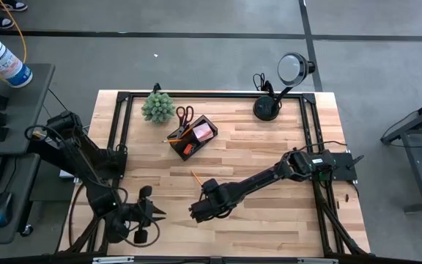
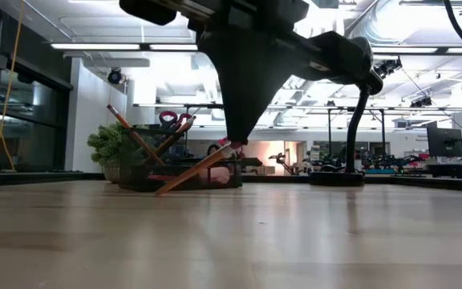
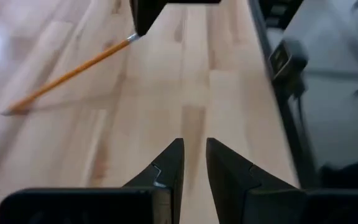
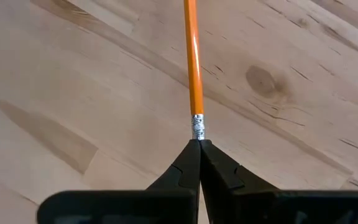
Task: Pick and place office supplies into organizer
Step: Put the orange pencil into the black desk organizer
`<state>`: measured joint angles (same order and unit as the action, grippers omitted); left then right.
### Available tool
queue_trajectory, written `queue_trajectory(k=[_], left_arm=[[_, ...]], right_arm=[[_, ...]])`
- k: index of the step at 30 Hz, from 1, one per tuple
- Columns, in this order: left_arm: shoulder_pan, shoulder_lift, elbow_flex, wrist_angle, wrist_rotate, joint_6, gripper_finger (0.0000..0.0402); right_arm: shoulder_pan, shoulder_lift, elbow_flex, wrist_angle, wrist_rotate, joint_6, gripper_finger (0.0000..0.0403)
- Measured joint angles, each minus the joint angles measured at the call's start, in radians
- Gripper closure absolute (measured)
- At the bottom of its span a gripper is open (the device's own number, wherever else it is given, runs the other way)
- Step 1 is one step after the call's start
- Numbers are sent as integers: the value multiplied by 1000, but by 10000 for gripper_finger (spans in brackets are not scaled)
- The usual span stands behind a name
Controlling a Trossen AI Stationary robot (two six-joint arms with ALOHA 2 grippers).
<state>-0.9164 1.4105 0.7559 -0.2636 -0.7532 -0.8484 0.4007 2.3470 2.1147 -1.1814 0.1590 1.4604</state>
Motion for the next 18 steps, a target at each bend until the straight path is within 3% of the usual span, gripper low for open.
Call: queue_trajectory(k=[5,11,15,18], left_arm=[[8,0,-130,272,-6,-45,343],[7,0,-303,581,-88,-275,343],[7,0,-379,731,-176,-405,343],[7,0,-394,762,-185,-413,343]], right_arm=[[1,0,0,8,4,-6,402],[14,0,0,33,11,-26,403],[19,0,0,42,23,-30,403],[19,0,0,50,28,-35,403]])
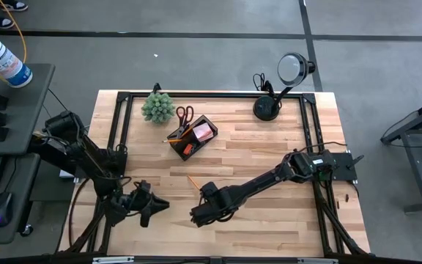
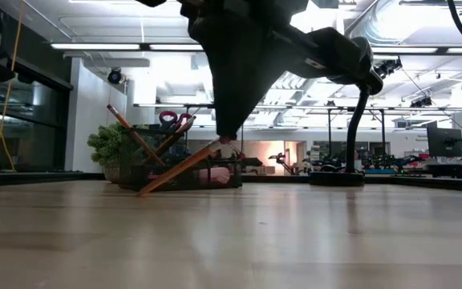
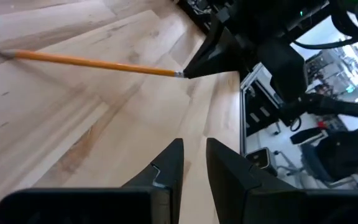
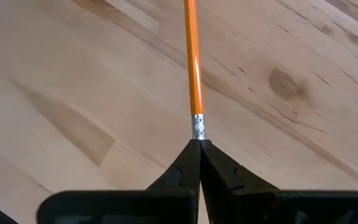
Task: Pick and place office supplies into organizer
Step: Put the orange pencil into the black desk organizer
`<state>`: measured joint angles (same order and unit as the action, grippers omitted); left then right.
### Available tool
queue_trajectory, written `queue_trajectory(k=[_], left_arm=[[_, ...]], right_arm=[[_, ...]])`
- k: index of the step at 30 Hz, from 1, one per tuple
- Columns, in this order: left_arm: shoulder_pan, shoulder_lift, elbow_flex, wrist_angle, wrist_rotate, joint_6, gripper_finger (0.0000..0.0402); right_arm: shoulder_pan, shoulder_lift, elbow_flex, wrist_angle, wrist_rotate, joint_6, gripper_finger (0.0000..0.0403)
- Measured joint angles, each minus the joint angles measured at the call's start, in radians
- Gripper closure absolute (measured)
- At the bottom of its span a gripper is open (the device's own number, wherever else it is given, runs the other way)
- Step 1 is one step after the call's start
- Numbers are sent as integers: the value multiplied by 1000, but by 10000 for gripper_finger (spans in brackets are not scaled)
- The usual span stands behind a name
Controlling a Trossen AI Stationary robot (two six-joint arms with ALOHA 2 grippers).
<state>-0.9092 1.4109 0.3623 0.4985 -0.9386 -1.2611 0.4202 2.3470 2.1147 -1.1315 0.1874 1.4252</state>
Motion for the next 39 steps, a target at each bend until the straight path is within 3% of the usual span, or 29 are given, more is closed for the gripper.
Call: queue_trajectory(k=[8,15,19,24,29,33,36,39], left_arm=[[10,0,0,28,-18,-2,343],[111,1,0,34,101,-30,343],[175,1,0,20,223,8,343],[232,1,3,48,369,264,343],[235,1,95,45,390,801,343],[236,1,241,-272,398,1158,343],[259,9,342,-563,401,1288,343],[304,16,387,-705,433,1355,343]], right_arm=[[0,0,0,45,16,-20,403],[4,0,0,52,21,-39,403],[6,0,0,53,25,-43,403],[6,0,0,54,28,-58,403],[9,0,0,54,28,-65,403],[17,0,0,64,21,-81,403],[24,0,0,69,20,-83,403],[30,0,0,83,19,-92,403]])
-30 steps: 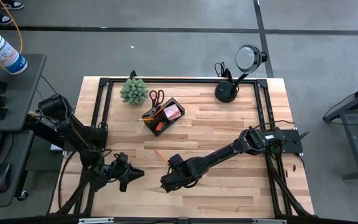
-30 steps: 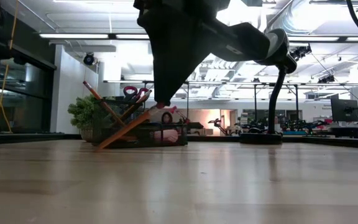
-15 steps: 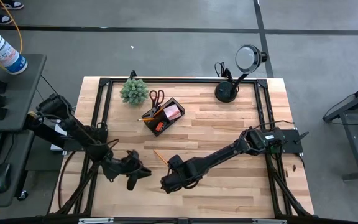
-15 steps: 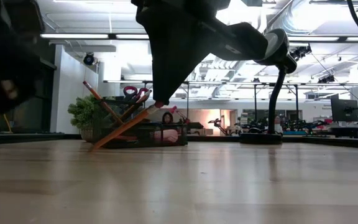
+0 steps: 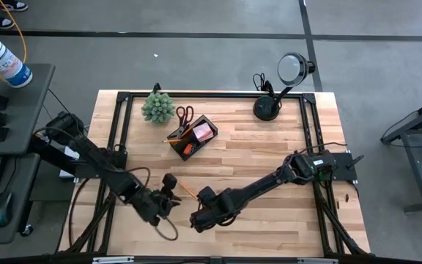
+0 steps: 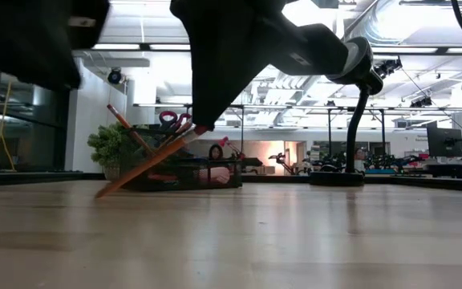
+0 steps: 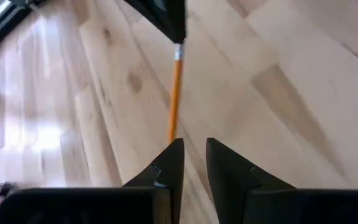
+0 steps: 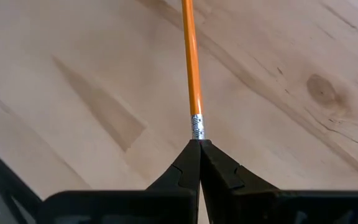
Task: Pick and place office supplies into organizer
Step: Put the orange pencil into the black desk organizer
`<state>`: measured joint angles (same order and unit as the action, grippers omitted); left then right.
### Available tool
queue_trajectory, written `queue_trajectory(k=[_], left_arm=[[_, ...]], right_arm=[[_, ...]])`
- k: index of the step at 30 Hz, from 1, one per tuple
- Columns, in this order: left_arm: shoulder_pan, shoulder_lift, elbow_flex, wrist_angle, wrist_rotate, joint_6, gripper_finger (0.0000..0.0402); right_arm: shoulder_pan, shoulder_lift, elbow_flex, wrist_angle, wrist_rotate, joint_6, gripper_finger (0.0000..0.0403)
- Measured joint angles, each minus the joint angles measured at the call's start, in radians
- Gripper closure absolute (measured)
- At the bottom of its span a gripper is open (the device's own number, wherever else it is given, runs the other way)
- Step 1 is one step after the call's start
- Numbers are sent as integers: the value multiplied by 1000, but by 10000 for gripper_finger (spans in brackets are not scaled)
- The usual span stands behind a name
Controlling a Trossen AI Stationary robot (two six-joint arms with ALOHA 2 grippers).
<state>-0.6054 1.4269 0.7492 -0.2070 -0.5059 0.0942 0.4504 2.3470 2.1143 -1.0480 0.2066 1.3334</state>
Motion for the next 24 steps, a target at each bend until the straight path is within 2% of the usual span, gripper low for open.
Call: queue_trajectory(k=[6,14,17,24], left_arm=[[97,17,6,34,129,82,343],[143,40,5,16,202,144,337],[149,48,7,30,203,143,305],[150,71,5,6,209,137,182]], right_arm=[[3,0,0,26,-2,-17,403],[2,0,0,37,-7,-37,403],[2,0,0,53,-14,-41,403],[5,-2,0,60,-23,-44,403]])
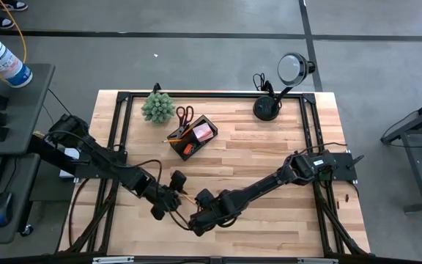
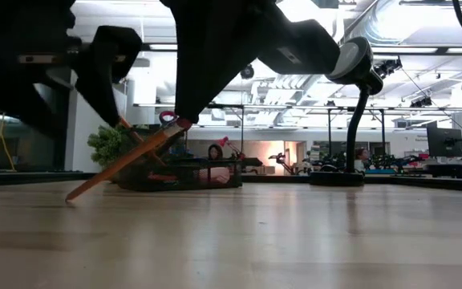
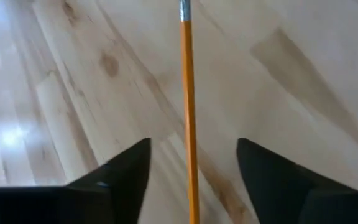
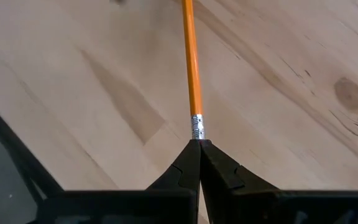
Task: Pick and place office supplies into organizer
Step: Put the orange pencil into the black desk organizer
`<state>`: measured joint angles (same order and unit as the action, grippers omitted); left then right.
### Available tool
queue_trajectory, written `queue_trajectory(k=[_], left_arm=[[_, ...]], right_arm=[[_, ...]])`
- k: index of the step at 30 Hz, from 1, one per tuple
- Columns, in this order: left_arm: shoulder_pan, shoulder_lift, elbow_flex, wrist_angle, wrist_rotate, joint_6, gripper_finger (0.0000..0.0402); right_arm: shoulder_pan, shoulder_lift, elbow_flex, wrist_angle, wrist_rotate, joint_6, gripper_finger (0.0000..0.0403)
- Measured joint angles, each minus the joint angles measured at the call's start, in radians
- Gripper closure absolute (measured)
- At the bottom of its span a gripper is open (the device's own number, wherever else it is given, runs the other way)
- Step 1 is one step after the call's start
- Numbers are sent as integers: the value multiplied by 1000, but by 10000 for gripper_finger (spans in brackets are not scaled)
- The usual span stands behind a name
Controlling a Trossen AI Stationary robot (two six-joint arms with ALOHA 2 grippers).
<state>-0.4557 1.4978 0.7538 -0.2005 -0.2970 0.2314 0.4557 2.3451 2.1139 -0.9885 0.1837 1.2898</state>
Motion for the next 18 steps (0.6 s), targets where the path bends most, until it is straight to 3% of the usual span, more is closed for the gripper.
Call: queue_trajectory(k=[4,7,13,18], left_arm=[[0,40,0,13,11,2,131],[-1,73,1,33,1,0,116],[-2,115,1,69,-51,-31,113],[-1,127,1,118,-98,-55,136]], right_arm=[[0,-16,0,17,5,-13,403],[0,-27,0,21,12,-16,403],[-2,-37,-1,65,17,-23,403],[-2,-39,-1,105,21,-34,403]])
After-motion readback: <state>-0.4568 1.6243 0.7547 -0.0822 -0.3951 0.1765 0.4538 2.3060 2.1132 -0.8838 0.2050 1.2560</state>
